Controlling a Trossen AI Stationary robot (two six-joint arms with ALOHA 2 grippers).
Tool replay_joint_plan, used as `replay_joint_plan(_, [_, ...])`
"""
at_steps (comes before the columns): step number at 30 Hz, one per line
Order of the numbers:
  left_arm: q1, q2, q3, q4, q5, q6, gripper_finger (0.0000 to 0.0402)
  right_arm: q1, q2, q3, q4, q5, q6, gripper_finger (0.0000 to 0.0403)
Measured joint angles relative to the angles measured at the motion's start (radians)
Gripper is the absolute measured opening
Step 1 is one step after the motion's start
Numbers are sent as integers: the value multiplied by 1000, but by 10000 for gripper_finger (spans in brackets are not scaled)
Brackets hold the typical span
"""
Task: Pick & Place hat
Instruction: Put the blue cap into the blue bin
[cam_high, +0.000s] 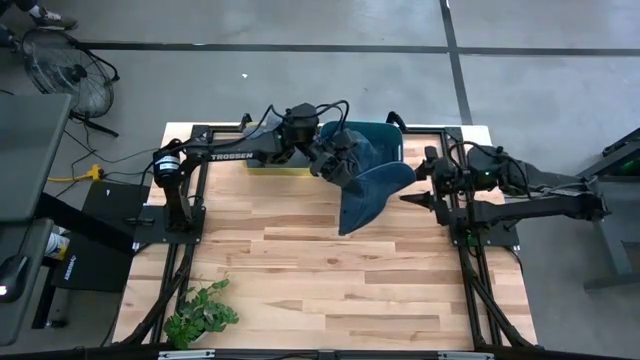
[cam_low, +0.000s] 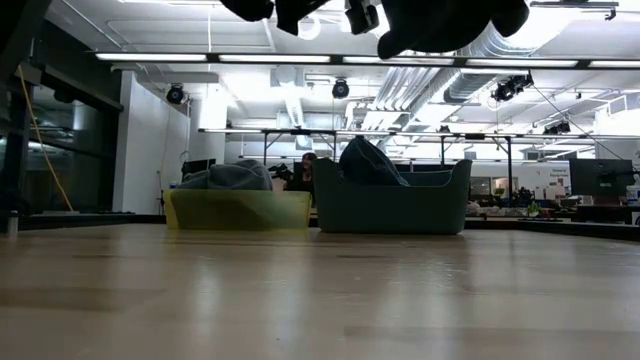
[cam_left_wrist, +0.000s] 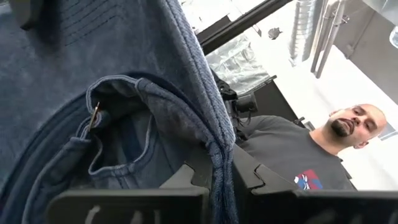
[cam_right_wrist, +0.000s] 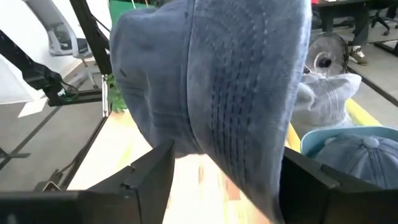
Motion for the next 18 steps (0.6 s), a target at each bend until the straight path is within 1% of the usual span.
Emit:
replay_joint_plan(3, [-1, 0, 0, -24, 0, 10, 7, 0, 6, 0, 8, -3, 0, 211])
replay_joint_plan(7, [-1, 0, 0, -82, -1, 47, 7, 0, 2, 0, 9, -4, 15, 169])
replay_joint_plan(11, [-1, 0, 0, -103, -4, 60, 7, 0, 3, 0, 8, -7, 22, 110])
replay_joint_plan(16, [1, 0, 0, -103, -14, 61, 13, 2, 3, 0, 5, -38, 12, 21])
replay_joint_plan(18, [2, 0, 0, -104, -15, 64, 14, 1, 3, 0, 6, -52, -3, 11])
